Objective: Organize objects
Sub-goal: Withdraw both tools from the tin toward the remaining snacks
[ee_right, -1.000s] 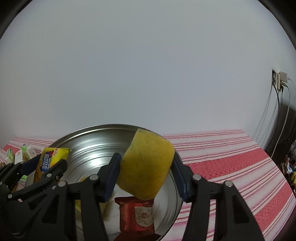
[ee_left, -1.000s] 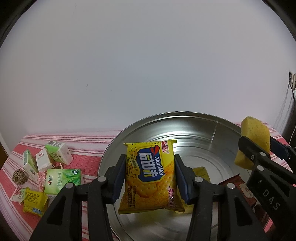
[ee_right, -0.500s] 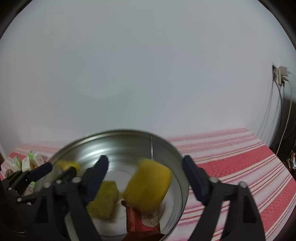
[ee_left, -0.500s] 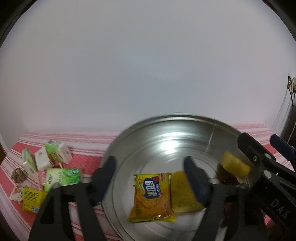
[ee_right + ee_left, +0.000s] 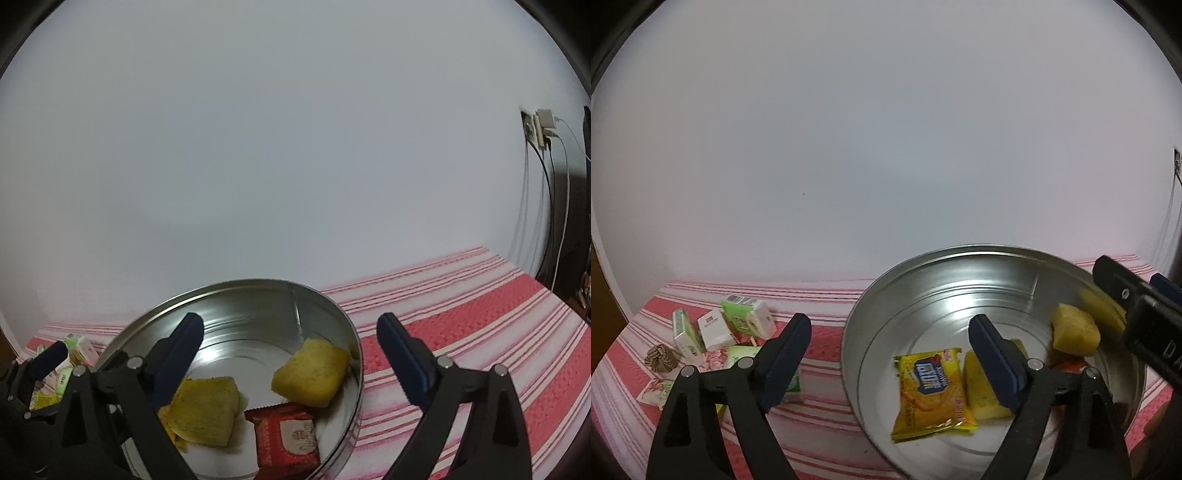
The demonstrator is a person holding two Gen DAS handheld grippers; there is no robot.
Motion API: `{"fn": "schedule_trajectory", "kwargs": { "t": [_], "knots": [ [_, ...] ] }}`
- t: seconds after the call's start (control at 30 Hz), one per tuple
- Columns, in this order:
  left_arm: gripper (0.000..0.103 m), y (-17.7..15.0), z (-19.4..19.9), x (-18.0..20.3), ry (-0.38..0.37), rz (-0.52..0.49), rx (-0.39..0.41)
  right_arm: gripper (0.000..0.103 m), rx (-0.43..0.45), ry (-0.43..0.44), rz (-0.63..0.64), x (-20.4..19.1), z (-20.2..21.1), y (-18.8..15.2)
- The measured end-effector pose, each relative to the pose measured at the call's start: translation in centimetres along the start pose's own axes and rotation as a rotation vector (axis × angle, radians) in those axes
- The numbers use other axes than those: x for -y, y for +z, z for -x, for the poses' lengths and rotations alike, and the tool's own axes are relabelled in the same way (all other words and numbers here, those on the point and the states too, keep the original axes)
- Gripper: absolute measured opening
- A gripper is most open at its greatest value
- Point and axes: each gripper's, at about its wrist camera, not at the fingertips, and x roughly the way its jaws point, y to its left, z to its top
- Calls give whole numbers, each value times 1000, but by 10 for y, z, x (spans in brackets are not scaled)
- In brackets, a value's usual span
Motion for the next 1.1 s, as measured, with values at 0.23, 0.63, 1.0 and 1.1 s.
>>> {"fn": "schedule_trajectory", "kwargs": {
  "t": [0.23,0.63,1.0,1.1],
  "knots": [
    [89,6,11,-5,23,15,6,97,21,21,-46,14,-5,0],
    [89,-10,18,-28,114,2,103,103,190,-7,-65,4,24,-6],
    [89,-16,21,-52,122,23,109,103,313,-74,-47,-12,45,-13],
    [89,-16,24,-57,113,34,102,103,291,-70,-56,-15,44,-15]
  ]
}}
